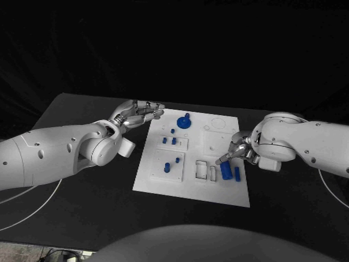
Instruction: Assemble the parts on the task board
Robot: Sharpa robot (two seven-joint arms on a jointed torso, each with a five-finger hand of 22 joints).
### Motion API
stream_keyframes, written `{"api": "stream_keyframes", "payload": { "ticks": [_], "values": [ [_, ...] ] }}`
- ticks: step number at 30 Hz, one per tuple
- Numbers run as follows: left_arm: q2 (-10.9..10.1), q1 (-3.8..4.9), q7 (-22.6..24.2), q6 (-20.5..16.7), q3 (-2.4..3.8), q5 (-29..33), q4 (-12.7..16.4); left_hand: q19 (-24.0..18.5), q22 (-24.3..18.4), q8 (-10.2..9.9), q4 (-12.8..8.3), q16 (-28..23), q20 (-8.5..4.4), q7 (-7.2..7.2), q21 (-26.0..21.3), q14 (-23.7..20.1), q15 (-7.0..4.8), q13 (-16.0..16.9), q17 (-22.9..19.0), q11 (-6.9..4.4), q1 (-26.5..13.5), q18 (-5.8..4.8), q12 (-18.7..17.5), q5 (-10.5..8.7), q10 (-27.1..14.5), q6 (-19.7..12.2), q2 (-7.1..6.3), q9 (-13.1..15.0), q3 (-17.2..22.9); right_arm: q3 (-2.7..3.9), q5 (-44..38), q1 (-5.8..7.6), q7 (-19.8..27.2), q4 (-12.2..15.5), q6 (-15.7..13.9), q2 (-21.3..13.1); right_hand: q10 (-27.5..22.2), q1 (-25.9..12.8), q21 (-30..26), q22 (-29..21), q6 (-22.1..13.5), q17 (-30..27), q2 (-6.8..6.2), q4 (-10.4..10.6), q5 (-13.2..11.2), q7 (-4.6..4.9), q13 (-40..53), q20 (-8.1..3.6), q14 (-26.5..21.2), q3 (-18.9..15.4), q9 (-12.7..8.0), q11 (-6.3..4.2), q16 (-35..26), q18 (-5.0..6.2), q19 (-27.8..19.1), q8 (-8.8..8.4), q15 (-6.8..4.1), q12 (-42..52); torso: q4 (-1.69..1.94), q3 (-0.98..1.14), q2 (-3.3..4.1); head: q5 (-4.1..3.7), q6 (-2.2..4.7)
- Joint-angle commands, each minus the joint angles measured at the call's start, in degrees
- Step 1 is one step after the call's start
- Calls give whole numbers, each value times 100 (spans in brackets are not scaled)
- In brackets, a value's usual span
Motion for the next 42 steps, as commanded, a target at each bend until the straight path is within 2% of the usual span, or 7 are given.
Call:
{"api": "stream_keyframes", "payload": {
  "ticks": [1,9,21,28,38,42],
  "values": [
    [18,-1,30,110,5,-22,0,28,-5,19,-16,34,8,34,36,30,0,1,8,5,59,-91,4,36,49,23,1,7,-30,-3,469,16,-8,42,-224,39,596,-77,-42,1030,-4,1508,10,14,-42,-62,1510,-30,598,24,19,-40,20,14,-30,8,-54,22,3,0,0,-6,0],
    [26,-2,28,116,5,-22,-8,28,-5,19,-16,34,8,34,36,30,0,1,8,5,59,-91,4,36,49,23,1,7,-30,-3,785,25,24,30,-379,190,596,-104,-116,1009,-34,1508,42,28,-56,-56,1510,-30,598,50,46,-34,20,28,-66,-8,-50,22,6,3,3,-24,0],
    [24,-2,18,126,5,-26,-1,30,-6,19,-16,33,8,35,38,30,1,0,7,6,63,-91,1,37,46,22,0,6,-30,-4,915,-46,36,-194,-477,563,596,-177,-337,947,-102,1508,85,46,-204,-28,1510,-15,598,101,119,-10,20,71,-174,-54,-31,22,6,6,11,-20,0],
    [22,-2,9,136,5,-27,8,31,-7,20,-15,33,8,36,39,30,2,-1,7,7,66,-90,2,39,45,21,1,6,-30,-4,876,-125,32,-307,-454,688,596,-254,-413,929,-132,1508,84,67,-470,-8,1510,-2,598,96,170,6,20,84,-207,-91,-18,22,4,6,10,6,0],
    [21,-2,5,146,5,-30,8,32,-7,20,-15,33,8,36,39,30,3,-1,7,7,68,-90,2,40,45,20,1,6,-30,-4,691,-159,17,-338,-401,720,596,-322,-464,918,-142,1508,85,81,-825,5,1510,9,598,65,216,19,20,92,-216,-138,-9,22,-1,5,3,7,0],
    [23,-2,0,155,5,-34,7,32,-7,20,-15,33,8,36,39,30,3,-1,7,7,68,-90,2,40,45,20,1,6,-30,-3,620,-167,10,-339,-364,722,596,-387,-493,912,-147,1508,89,113,-1077,14,1510,14,598,20,237,26,20,97,-219,-167,-3,22,2,6,5,3,0]
  ]
}}
